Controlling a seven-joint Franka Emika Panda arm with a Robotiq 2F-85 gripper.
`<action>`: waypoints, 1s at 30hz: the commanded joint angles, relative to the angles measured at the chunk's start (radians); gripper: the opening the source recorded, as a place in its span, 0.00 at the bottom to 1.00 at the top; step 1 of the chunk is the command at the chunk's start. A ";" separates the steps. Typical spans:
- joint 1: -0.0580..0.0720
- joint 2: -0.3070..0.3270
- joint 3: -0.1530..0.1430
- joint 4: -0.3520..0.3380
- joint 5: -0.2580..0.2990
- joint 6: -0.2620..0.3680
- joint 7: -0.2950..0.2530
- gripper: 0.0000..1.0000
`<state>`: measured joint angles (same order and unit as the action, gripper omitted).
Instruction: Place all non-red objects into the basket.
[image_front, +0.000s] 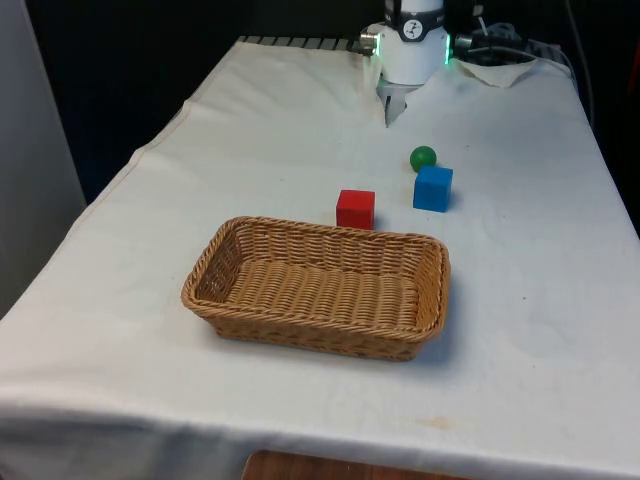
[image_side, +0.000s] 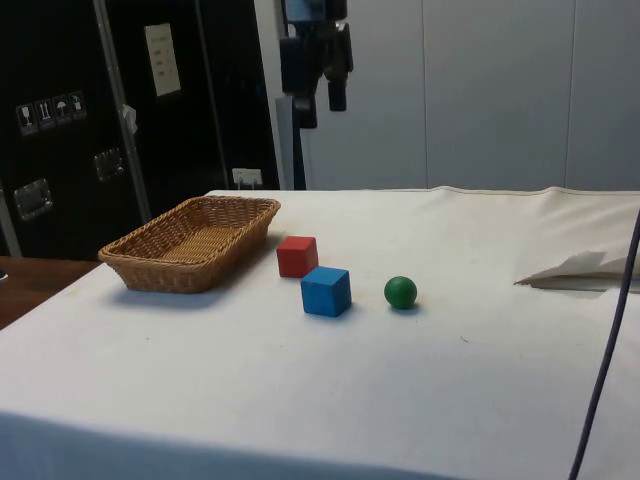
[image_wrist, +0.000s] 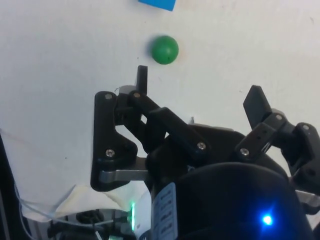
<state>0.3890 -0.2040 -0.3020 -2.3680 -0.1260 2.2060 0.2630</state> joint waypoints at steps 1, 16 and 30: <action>-0.002 -0.007 0.005 -0.018 -0.010 0.025 0.016 1.00; 0.002 0.062 0.065 -0.066 0.001 0.169 0.073 1.00; -0.002 0.160 0.079 -0.089 0.034 0.289 0.059 1.00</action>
<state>0.3860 -0.0480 -0.2210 -2.4510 -0.1110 2.4760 0.3370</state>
